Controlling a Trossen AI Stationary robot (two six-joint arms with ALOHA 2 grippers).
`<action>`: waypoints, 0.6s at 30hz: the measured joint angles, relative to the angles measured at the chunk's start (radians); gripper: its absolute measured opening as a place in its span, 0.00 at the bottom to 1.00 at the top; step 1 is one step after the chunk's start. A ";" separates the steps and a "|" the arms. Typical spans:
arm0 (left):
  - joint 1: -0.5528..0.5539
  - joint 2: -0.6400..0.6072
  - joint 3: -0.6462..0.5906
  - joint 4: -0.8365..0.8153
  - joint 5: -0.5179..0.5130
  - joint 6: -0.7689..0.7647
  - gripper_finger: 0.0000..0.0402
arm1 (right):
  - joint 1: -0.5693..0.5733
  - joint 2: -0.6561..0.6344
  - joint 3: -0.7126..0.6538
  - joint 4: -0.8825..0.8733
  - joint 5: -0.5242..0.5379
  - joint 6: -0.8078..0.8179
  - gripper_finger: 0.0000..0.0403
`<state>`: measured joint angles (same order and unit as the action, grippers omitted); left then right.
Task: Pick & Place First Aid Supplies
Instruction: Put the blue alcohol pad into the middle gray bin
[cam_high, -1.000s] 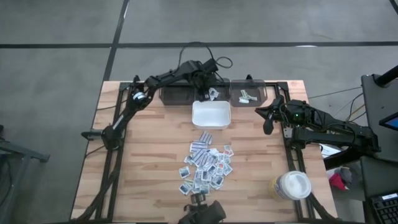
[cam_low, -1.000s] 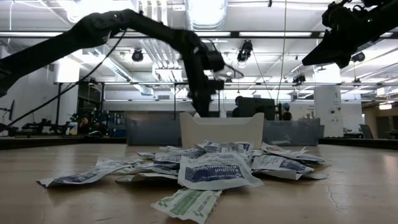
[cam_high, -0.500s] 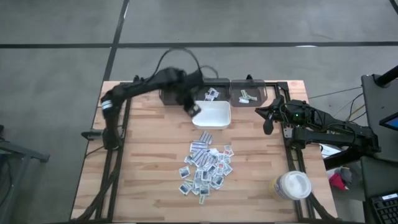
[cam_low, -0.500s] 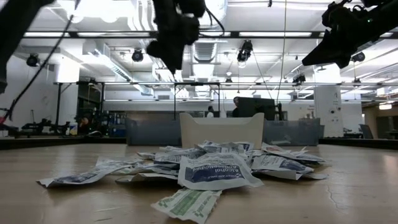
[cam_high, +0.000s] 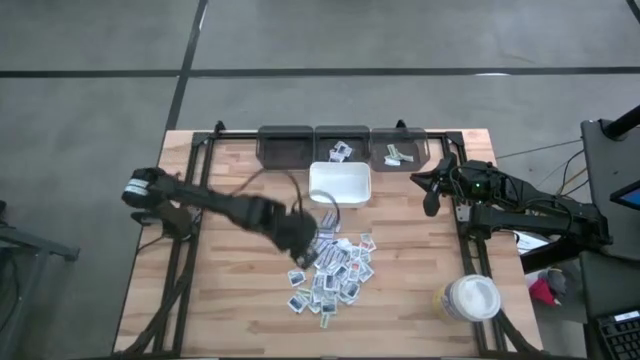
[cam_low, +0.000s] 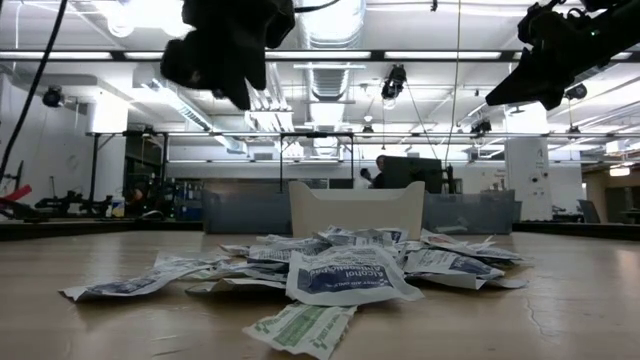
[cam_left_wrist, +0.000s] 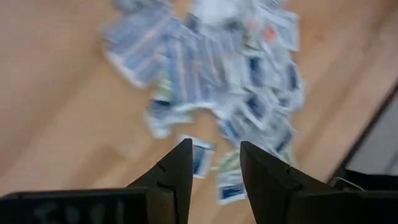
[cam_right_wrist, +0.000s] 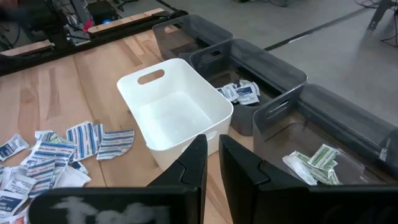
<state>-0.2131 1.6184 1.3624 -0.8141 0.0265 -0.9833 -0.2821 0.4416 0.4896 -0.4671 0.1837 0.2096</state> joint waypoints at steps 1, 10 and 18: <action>-0.023 0.002 -0.035 0.061 0.000 -0.019 0.31 | 0.000 0.000 0.000 0.000 0.000 0.000 0.10; -0.093 0.025 -0.274 0.309 -0.021 -0.181 0.31 | 0.000 0.000 0.000 0.000 0.000 0.000 0.10; -0.094 0.072 -0.306 0.317 -0.020 -0.169 0.31 | 0.000 0.000 0.000 0.000 0.000 0.000 0.10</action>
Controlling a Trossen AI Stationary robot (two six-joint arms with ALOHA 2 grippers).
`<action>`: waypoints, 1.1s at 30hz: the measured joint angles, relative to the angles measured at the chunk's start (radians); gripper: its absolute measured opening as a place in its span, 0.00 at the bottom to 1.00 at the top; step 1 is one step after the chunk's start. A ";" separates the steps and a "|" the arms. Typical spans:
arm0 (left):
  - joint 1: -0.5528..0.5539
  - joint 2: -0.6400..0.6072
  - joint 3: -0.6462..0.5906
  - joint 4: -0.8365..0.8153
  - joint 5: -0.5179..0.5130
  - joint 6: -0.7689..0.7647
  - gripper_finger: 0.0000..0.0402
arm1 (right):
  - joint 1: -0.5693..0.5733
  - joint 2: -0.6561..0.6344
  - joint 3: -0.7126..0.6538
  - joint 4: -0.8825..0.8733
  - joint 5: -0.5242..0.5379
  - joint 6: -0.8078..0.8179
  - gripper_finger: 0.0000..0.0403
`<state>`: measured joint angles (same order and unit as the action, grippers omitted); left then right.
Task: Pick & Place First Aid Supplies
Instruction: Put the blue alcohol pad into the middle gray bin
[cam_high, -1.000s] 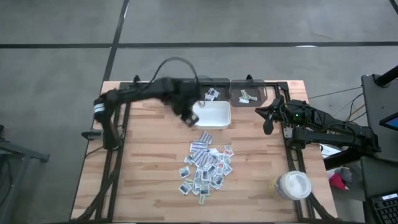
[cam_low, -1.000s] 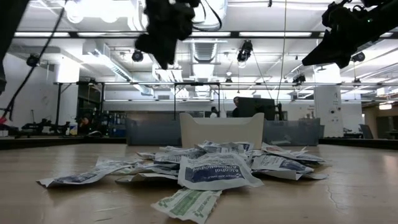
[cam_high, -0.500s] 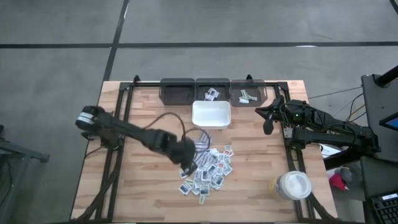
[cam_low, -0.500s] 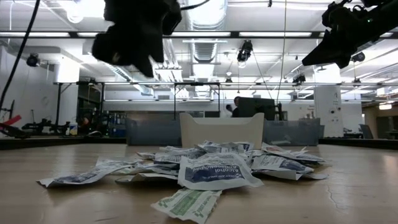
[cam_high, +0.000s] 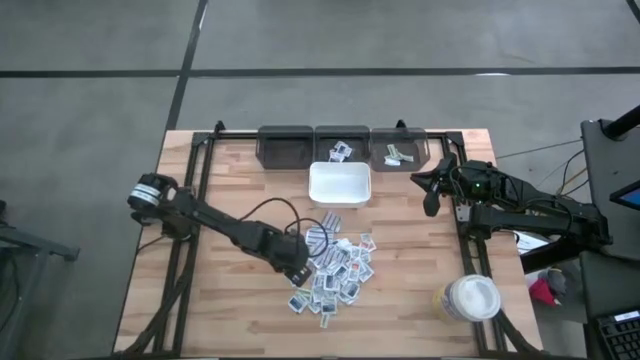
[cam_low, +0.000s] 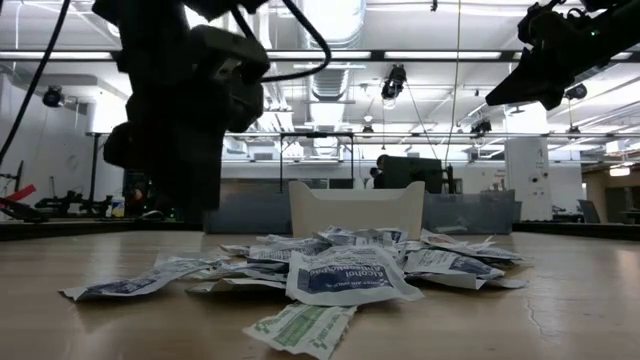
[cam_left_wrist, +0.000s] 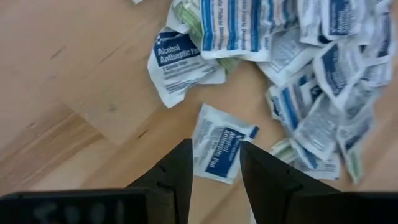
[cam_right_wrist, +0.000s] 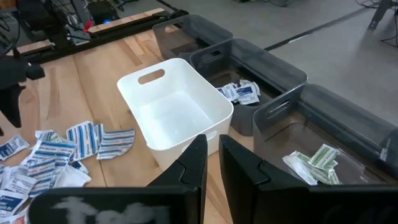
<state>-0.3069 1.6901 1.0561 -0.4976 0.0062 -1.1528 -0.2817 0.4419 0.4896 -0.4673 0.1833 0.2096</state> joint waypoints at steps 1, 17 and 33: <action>0.000 0.009 0.000 -0.001 0.000 0.004 0.31 | 0.000 0.000 0.000 0.000 0.000 0.000 0.10; -0.026 0.148 0.008 -0.095 -0.016 0.006 0.28 | 0.000 0.000 0.000 0.000 0.000 0.000 0.10; -0.026 0.175 0.003 -0.100 -0.025 0.033 0.01 | 0.000 0.000 0.000 0.000 0.000 0.000 0.10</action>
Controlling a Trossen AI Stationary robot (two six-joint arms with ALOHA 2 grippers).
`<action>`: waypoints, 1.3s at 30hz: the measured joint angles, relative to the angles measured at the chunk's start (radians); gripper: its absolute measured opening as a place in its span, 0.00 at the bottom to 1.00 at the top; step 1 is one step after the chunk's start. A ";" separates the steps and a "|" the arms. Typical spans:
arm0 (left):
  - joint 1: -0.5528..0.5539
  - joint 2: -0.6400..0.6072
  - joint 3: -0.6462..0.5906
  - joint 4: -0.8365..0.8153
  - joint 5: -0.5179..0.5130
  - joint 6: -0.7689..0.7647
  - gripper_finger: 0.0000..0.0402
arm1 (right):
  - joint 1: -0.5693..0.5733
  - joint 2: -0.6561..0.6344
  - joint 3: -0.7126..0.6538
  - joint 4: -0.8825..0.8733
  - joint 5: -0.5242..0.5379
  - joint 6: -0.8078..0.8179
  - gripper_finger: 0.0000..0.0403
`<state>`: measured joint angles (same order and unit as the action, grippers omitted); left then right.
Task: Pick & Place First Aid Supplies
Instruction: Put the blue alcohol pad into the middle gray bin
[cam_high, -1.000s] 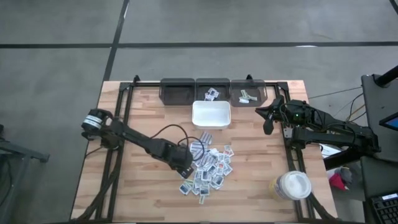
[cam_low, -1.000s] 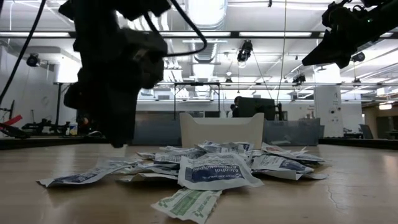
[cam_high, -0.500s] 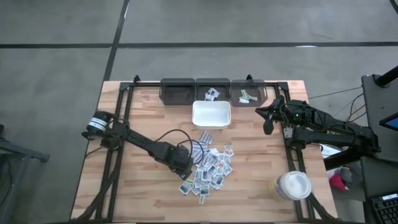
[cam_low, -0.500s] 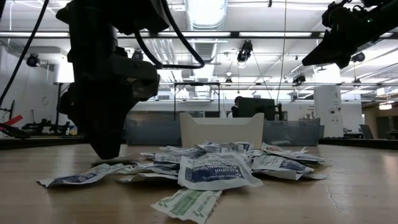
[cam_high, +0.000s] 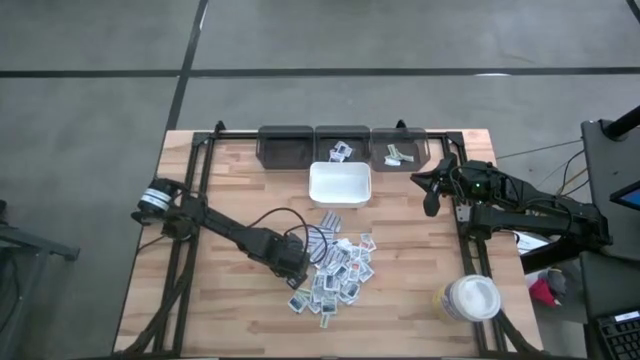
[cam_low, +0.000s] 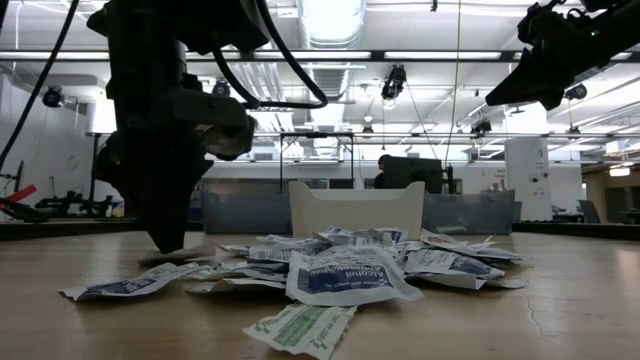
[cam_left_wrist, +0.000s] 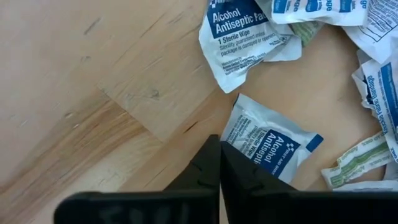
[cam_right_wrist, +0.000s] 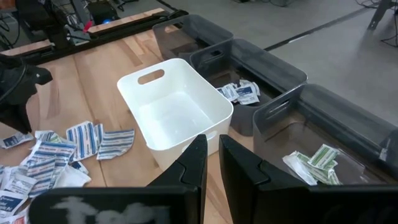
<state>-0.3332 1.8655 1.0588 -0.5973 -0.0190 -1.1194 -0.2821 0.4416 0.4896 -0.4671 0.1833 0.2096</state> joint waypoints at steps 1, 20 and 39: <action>0.000 -0.003 0.000 0.001 -0.001 0.003 0.01 | 0.000 0.000 0.000 0.000 0.000 0.000 0.10; -0.002 -0.257 0.063 0.095 -0.171 0.471 0.00 | 0.000 0.000 0.000 0.000 0.000 0.000 0.10; 0.063 -0.295 0.068 0.416 -0.345 0.665 0.00 | 0.000 0.000 0.000 0.000 0.000 -0.003 0.10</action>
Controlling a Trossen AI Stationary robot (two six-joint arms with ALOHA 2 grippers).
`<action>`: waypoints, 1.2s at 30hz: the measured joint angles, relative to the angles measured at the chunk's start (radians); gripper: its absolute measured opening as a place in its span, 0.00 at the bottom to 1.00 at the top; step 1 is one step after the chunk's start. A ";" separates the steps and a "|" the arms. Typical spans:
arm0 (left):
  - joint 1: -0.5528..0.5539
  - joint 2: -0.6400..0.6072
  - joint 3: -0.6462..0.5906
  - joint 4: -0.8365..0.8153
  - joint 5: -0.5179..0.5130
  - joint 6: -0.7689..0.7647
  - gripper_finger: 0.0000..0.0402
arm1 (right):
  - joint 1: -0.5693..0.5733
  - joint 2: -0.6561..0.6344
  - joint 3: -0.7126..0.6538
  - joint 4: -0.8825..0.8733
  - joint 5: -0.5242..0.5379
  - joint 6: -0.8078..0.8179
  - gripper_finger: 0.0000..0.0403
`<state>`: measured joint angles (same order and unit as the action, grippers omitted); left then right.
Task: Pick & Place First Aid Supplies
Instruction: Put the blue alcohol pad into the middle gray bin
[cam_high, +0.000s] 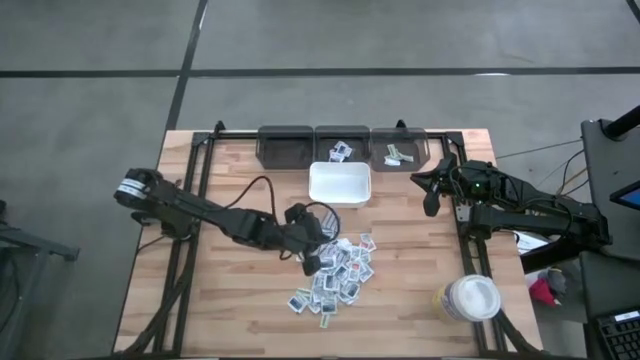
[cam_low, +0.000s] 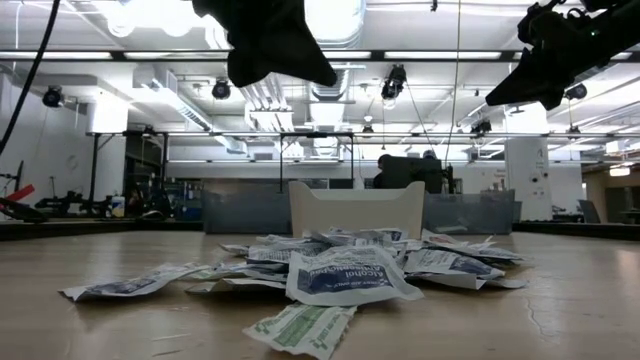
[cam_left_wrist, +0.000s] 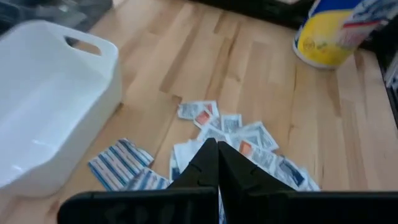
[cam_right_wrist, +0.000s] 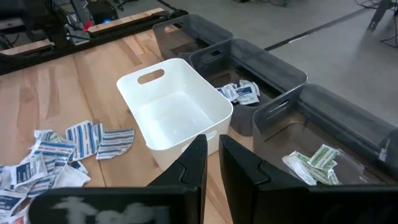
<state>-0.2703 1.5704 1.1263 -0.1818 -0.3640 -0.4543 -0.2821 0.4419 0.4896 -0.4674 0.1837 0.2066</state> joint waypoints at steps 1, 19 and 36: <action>0.000 0.006 -0.003 -0.004 0.009 -0.013 0.00 | 0.000 0.000 0.000 0.000 0.000 0.000 0.10; 0.005 0.192 -0.002 -0.035 0.150 -0.046 0.33 | 0.000 0.000 -0.003 0.000 0.000 0.000 0.10; 0.033 0.320 0.097 -0.140 0.156 0.143 0.37 | 0.000 0.000 -0.003 -0.001 0.000 0.003 0.10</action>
<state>-0.2375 1.8904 1.2236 -0.3221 -0.2085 -0.3111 -0.2821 0.4416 0.4862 -0.4680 0.1841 0.2100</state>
